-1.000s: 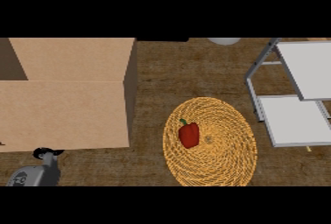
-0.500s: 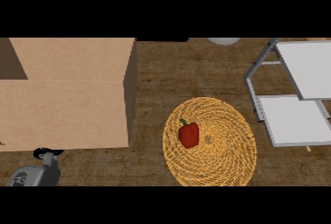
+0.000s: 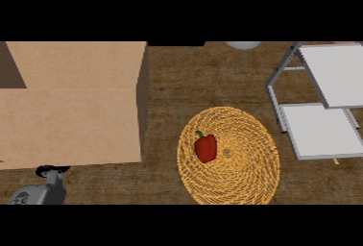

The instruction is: Pick the tomato from the placemat and place it in the tiered shelf

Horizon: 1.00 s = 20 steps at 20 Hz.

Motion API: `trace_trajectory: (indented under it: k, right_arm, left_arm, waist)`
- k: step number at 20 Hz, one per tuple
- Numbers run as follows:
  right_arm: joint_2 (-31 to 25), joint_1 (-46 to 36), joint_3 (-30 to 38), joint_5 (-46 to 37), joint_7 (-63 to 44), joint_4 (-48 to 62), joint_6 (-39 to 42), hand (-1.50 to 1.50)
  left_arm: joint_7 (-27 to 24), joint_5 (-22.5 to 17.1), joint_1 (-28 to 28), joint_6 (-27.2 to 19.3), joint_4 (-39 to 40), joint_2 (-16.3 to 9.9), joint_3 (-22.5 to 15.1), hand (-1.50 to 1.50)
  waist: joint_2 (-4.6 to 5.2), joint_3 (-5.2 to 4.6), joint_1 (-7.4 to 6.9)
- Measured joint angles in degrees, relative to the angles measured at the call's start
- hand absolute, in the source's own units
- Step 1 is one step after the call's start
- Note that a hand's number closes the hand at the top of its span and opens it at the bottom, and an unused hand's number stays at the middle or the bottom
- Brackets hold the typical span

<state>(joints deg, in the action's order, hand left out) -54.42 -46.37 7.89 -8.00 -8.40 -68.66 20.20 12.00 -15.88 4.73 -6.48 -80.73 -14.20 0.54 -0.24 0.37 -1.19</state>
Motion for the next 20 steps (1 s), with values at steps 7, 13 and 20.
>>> trace_trajectory:
  k: [7, 13, 20]
  right_arm:
    - [2.37, -3.07, 3.48, 2.29, -4.04, 3.63, -1.70, -1.50]
    - [4.75, -6.65, 8.56, 7.39, -7.19, 8.14, -2.94, -1.50]
    - [5.88, -10.64, 15.21, 14.09, -11.88, 12.30, -4.98, -1.50]
  left_arm:
    - [-0.83, 0.14, -0.77, 0.00, -0.42, -0.05, -0.19, 0.00]
    - [-0.81, -0.78, -0.61, 0.81, -0.07, -0.38, 0.13, 0.00]
    - [-1.16, -0.80, -1.13, 0.69, -0.50, -0.44, -0.03, 0.00]
  waist:
    - [-0.15, 0.06, 0.40]
    - [-0.15, 0.04, 0.54]
    - [-0.20, -0.02, 0.77]
